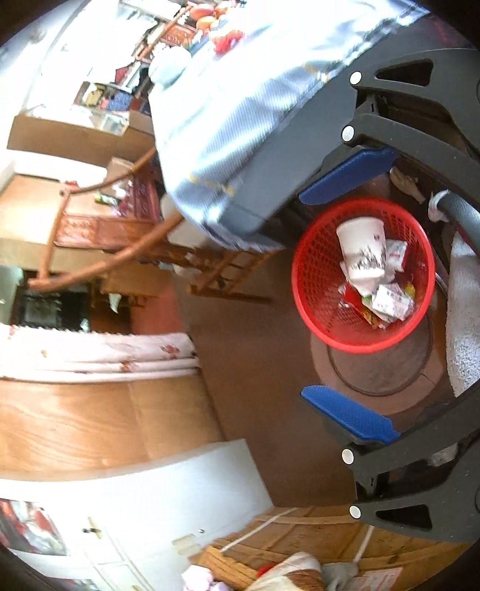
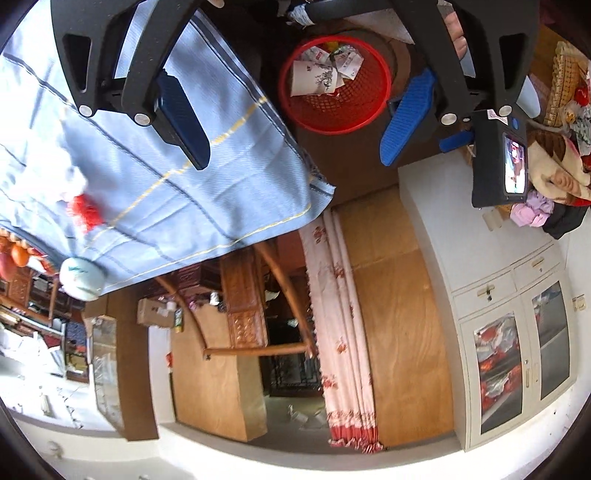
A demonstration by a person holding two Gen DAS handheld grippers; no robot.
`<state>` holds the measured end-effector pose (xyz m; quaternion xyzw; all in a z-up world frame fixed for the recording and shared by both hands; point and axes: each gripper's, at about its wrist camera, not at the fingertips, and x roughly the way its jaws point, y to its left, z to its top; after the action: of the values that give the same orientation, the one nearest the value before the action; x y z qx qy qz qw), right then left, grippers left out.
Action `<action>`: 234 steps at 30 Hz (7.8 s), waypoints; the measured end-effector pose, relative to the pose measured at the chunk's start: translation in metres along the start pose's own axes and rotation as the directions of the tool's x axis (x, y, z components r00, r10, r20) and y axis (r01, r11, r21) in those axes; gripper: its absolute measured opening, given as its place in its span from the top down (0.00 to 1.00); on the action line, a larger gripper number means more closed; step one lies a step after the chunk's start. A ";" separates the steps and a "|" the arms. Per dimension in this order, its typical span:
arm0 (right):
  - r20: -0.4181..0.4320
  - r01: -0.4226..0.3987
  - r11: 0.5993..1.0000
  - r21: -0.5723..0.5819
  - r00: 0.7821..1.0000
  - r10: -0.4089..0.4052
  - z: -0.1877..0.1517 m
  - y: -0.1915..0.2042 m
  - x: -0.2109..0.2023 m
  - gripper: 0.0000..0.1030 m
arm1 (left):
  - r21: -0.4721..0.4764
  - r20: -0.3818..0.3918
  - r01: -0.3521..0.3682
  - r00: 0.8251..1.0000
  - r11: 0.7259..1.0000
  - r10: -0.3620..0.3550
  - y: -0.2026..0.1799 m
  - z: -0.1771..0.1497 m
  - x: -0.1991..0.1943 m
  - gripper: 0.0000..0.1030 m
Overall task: Collect trash
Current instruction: 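Bring both tools back over the table, then grasp the clear plastic bag with the left tool while the right tool grasps the clear cup, then carry bag and cup to the red wastebasket and open both tools, then bring both tools back over the table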
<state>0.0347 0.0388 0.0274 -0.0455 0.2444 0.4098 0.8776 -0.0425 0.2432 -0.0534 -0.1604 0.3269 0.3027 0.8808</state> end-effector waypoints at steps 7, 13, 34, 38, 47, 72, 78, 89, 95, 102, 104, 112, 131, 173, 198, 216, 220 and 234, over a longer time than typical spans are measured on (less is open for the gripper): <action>0.101 0.081 0.997 0.005 0.992 -0.082 -0.013 -0.002 -0.063 0.06 | 0.072 0.126 0.063 0.990 0.995 -0.071 -0.028 0.001 -0.051 0.07; 0.200 0.169 0.985 0.034 0.965 -0.172 -0.034 -0.010 -0.129 0.06 | 0.156 0.232 0.113 0.961 0.981 -0.147 -0.055 -0.008 -0.102 0.07; 0.173 0.422 0.824 0.378 0.842 -0.511 -0.111 -0.174 -0.250 0.05 | 0.466 -0.031 0.373 0.913 0.803 -0.406 -0.203 -0.026 -0.089 0.07; 0.127 0.446 0.813 0.375 0.844 -0.521 -0.103 -0.195 -0.226 0.05 | 0.508 -0.061 0.380 0.911 0.773 -0.408 -0.238 -0.018 -0.066 0.07; 0.029 0.466 0.829 0.309 0.867 -0.498 -0.062 -0.250 -0.175 0.05 | 0.638 -0.046 0.373 0.892 0.673 -0.450 -0.335 0.012 -0.037 0.07; -0.259 0.459 0.804 0.377 0.886 -0.385 -0.016 -0.416 -0.006 0.05 | 0.424 -0.348 0.645 0.764 0.636 -0.543 -0.404 0.047 0.062 0.64; -0.264 0.462 0.807 0.367 0.884 -0.386 -0.020 -0.417 0.000 0.05 | 0.354 -0.316 0.690 0.724 0.632 -0.613 -0.391 0.058 0.060 0.64; -0.339 0.469 0.805 0.364 0.872 -0.355 -0.023 -0.425 0.019 0.30 | 0.330 -0.316 0.706 0.708 0.627 -0.631 -0.388 0.060 0.060 0.64; -0.268 0.468 0.807 0.361 0.881 -0.391 -0.012 -0.418 0.001 0.47 | 0.314 -0.307 0.705 0.709 0.636 -0.635 -0.385 0.063 0.061 0.62; -0.197 0.434 0.832 0.346 0.900 -0.388 -0.002 -0.399 -0.016 0.47 | 0.289 -0.310 0.730 0.684 0.620 -0.660 -0.380 0.064 0.059 0.62; -0.186 0.429 0.836 0.341 0.903 -0.387 0.000 -0.394 -0.018 0.47 | 0.301 -0.310 0.738 0.675 0.605 -0.670 -0.380 0.063 0.056 0.62; -0.104 0.400 0.855 0.329 0.916 -0.388 0.007 -0.369 -0.045 0.47 | 0.373 -0.251 0.697 0.711 0.613 -0.657 -0.360 0.046 0.018 0.62; 0.041 0.280 0.915 0.290 0.952 -0.305 -0.025 -0.267 -0.091 0.47 | 0.247 -0.091 0.503 0.863 0.828 -0.497 -0.158 0.031 -0.040 0.62; -0.291 -0.289 0.957 -0.029 0.918 0.268 0.002 0.048 0.118 0.46 | -0.314 -0.161 -0.247 0.965 0.917 0.205 0.089 0.003 0.067 0.07; -0.110 -0.143 0.989 0.040 0.983 0.146 -0.004 0.002 0.046 0.16 | -0.207 -0.097 -0.167 0.984 0.964 0.150 0.050 0.005 0.043 0.07; 0.143 0.047 0.990 0.132 0.988 -0.066 -0.028 -0.046 -0.104 0.07 | 0.060 0.142 0.007 0.990 0.998 -0.016 -0.048 0.000 -0.056 0.07; 0.191 0.081 0.982 0.168 0.975 -0.113 -0.041 -0.061 -0.138 0.06 | 0.122 0.177 0.056 0.981 0.991 -0.077 -0.068 -0.007 -0.079 0.07; 0.238 0.199 0.932 0.304 0.931 -0.277 -0.075 -0.131 -0.206 0.06 | 0.360 0.254 0.061 0.954 0.931 -0.161 -0.150 -0.034 -0.107 0.07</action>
<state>-0.0100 -0.2125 0.0417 0.1051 0.1663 0.2638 0.9443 -0.0279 0.0664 0.0056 0.0238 0.2379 0.2090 0.9483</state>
